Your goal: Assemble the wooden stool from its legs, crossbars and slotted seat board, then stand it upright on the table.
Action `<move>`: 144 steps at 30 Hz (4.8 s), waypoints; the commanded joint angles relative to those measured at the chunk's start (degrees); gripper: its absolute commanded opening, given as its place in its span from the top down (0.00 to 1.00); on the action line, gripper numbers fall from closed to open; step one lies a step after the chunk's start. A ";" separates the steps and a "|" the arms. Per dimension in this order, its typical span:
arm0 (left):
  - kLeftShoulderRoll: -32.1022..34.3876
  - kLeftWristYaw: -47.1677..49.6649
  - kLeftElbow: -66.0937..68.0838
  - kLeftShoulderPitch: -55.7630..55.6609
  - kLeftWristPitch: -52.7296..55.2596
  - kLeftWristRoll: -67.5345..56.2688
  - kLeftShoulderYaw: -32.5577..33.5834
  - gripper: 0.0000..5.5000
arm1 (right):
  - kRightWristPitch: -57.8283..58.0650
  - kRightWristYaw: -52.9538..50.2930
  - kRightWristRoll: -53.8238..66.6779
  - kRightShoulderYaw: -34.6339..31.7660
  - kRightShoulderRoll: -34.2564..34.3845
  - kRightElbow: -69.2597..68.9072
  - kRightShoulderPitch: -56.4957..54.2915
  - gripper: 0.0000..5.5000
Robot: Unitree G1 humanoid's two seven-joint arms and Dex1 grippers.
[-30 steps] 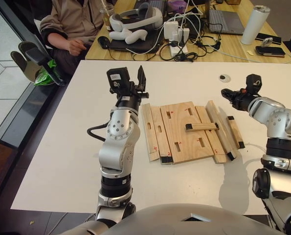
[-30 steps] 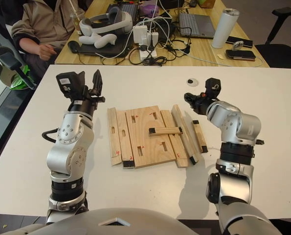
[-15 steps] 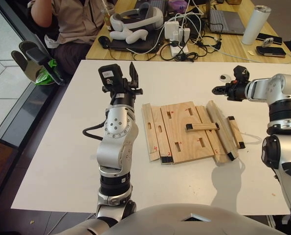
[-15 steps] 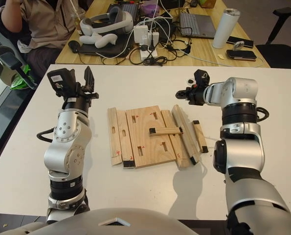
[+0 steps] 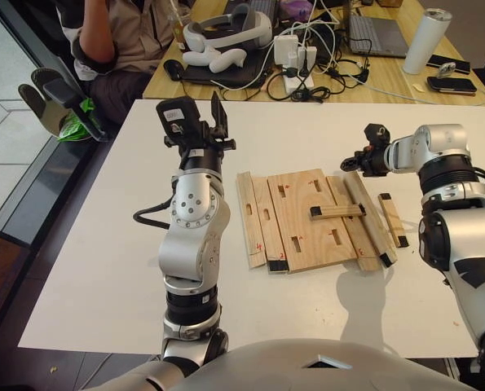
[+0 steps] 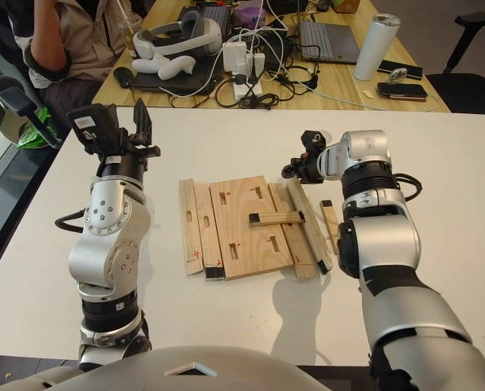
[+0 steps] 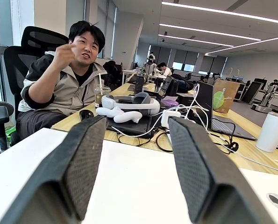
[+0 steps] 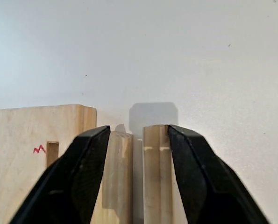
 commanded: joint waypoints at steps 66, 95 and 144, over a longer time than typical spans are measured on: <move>-1.59 -4.36 6.99 2.55 -3.88 0.23 -1.78 0.56 | -11.89 -7.81 41.39 -44.04 6.59 -39.86 16.29 0.82; -1.29 -3.55 2.74 6.88 -1.73 0.95 -0.62 0.56 | -15.73 -7.92 66.63 -34.33 13.37 -59.29 36.57 0.82; 1.34 -7.77 -1.53 6.56 3.41 1.52 0.96 0.56 | -37.43 -13.18 45.21 -22.95 9.70 -78.31 61.72 0.82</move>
